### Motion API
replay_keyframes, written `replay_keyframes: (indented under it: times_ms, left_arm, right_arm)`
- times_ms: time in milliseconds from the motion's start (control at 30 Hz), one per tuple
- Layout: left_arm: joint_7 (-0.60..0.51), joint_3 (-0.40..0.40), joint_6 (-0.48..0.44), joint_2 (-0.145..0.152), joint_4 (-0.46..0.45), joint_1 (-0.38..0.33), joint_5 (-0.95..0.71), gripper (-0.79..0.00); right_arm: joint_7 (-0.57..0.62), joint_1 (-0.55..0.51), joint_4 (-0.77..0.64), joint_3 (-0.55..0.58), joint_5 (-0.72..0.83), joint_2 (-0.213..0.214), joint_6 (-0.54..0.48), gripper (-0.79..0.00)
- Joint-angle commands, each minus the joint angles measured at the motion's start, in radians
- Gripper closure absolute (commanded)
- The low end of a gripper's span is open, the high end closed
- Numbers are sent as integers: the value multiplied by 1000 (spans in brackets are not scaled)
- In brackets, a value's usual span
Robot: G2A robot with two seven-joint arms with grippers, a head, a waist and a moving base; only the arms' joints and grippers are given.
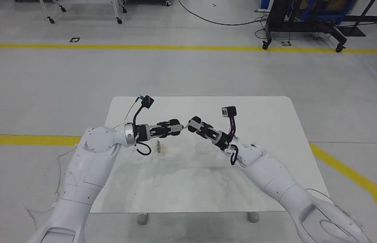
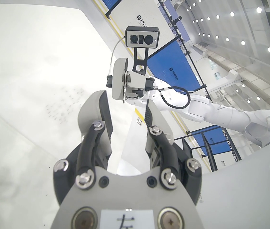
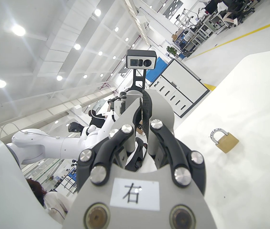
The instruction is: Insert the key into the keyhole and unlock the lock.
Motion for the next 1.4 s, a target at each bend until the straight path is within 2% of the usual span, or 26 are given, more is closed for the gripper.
replay_keyframes:
  times_ms: [0, 300, 467, 633, 767, 833, 1067, 1100, 1133, 1167, 1367]
  left_arm:
    - [3, 5, 2, 1, 5, -4, 2, -197]
    - [13, 33, 9, 3, 24, -24, 13, -191]
    - [18, 49, 8, 5, 29, -30, 19, -154]
    - [30, 57, 7, 7, 31, -35, 29, -160]
    - [32, 64, 6, 9, 33, -37, 31, -120]
    - [34, 68, 6, 10, 34, -39, 35, 0]
    - [53, 76, -10, 14, 34, -41, 54, 0]
    - [59, 76, -11, 15, 34, -40, 55, 0]
    - [64, 76, -11, 16, 34, -40, 57, 0]
    - [69, 75, -12, 17, 34, -41, 61, 0]
    - [89, 73, -29, 21, 28, -36, 63, 0]
  right_arm:
    - [22, 3, 15, 5, 12, -10, 0, 0]
    - [130, 11, 69, 37, 56, -52, 0, 0]
    - [181, 13, 93, 59, 75, -71, 0, 0]
    - [222, 10, 109, 89, 85, -84, 0, 0]
    - [246, 5, 117, 113, 81, -94, 0, 0]
    - [259, 2, 119, 122, 77, -99, 0, 0]
    - [288, -7, 127, 163, 64, -112, 0, 0]
    - [290, -9, 127, 170, 63, -113, 0, -80]
    - [293, -10, 126, 177, 60, -114, 0, -406]
    - [295, -12, 126, 184, 54, -115, 0, -785]
    - [296, -17, 126, 197, 43, -118, 0, -785]
